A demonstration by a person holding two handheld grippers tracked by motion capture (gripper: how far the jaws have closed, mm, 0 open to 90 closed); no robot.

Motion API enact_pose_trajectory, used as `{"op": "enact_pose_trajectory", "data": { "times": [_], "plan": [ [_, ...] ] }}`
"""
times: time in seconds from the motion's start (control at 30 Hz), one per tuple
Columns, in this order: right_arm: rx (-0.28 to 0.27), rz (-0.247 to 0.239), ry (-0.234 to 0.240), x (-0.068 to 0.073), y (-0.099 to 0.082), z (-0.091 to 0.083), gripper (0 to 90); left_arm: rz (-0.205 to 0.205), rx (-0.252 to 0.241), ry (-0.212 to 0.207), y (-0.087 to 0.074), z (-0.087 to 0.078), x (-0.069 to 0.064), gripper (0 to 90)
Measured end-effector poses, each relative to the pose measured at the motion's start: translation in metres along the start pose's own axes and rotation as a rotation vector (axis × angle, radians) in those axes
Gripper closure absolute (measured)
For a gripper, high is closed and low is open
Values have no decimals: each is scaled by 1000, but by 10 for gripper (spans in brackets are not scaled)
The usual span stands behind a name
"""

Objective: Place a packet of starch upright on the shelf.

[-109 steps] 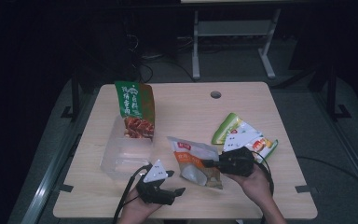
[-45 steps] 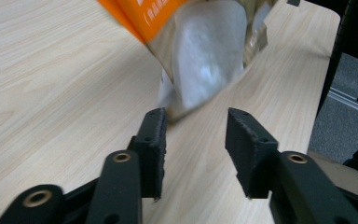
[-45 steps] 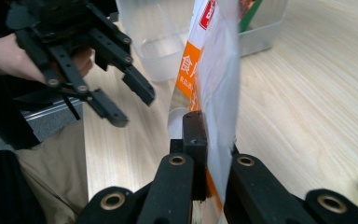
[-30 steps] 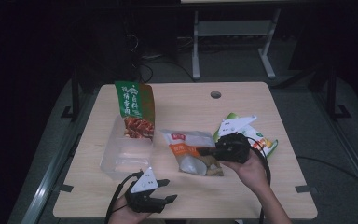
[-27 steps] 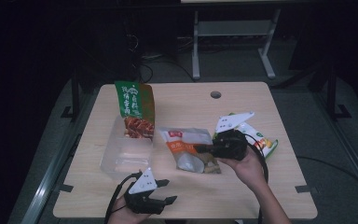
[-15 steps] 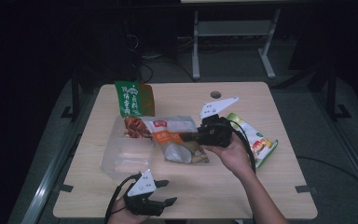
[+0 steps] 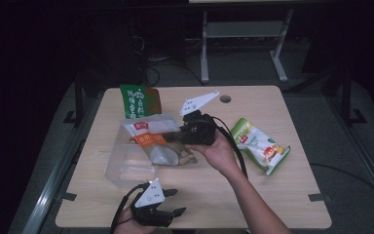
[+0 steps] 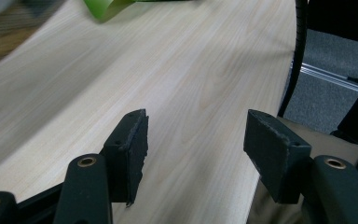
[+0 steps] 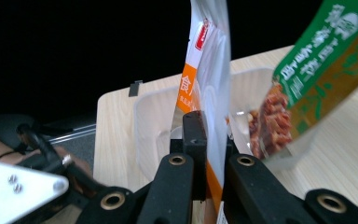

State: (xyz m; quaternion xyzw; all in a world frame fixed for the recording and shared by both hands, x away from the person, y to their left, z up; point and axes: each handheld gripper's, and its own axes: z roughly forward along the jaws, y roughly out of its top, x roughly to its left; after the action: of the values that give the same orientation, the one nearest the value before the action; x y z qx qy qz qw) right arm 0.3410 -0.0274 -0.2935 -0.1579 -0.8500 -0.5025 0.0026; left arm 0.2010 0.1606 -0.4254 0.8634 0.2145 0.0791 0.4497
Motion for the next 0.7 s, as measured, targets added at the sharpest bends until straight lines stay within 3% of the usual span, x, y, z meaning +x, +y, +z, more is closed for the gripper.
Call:
{"op": "enact_pose_trajectory", "data": {
  "times": [0.47,0.7],
  "plan": [
    [28,-30,46,4,25,45,895,11,-12,-3,0,0,-1,398],
    [24,-17,76,3,34,68,895,6,-13,-8,0,0,-1,397]
  ]
}}
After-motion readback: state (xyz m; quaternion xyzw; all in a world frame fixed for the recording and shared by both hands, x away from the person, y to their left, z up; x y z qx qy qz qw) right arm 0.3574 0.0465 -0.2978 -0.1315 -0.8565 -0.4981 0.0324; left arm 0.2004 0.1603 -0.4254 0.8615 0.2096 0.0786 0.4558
